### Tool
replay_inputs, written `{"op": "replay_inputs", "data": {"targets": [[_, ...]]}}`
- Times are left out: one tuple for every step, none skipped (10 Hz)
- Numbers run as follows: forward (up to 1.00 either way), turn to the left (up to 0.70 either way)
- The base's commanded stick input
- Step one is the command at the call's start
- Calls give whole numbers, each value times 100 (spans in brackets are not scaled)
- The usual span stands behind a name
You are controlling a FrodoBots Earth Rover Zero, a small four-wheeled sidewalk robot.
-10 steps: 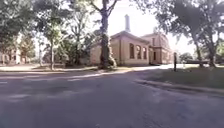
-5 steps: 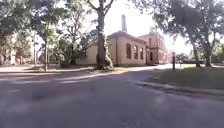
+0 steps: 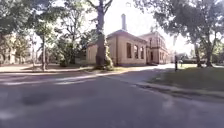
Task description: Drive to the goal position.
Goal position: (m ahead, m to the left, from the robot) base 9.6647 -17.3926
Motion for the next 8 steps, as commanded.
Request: {"op": "replay_inputs", "data": {"targets": [[60, -14], [60, -15], [60, -15], [60, -15], [60, -15], [60, -15], [60, -15], [60, -15]]}}
